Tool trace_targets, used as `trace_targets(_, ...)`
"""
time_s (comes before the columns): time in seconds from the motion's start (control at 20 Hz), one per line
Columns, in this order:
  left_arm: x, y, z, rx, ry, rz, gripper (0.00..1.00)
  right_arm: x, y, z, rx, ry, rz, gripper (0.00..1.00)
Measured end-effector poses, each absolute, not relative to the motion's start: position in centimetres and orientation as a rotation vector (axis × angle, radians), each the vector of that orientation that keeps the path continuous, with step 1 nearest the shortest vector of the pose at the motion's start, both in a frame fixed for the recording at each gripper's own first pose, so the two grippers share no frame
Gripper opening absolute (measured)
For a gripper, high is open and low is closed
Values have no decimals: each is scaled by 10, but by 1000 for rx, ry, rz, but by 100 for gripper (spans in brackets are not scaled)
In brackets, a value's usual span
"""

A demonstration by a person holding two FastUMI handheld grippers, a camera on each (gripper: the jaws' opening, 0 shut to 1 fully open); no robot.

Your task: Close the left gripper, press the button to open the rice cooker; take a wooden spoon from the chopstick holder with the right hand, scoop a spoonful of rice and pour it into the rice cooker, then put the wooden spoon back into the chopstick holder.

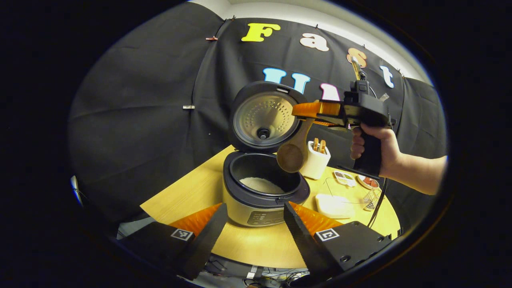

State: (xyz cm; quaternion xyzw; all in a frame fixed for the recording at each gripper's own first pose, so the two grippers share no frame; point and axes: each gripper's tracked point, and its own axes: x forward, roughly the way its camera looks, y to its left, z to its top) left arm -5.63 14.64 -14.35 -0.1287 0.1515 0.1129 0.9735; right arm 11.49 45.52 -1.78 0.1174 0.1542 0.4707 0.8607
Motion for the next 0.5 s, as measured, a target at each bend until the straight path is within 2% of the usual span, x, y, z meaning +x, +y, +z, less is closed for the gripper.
trace_targets(0.05, -55, 142, -142, -257, 303, 219, 96, 119, 443, -12, 288, 330, 969, 21)
trace_targets(0.25, -39, 117, -134, -262, 294, 166, 96, 146, 363, 11, 391, 318, 847, 20)
trace_targets(0.5, -12, 79, -122, -249, 284, 97, 96, 187, 231, 19, 436, 276, 609, 20)
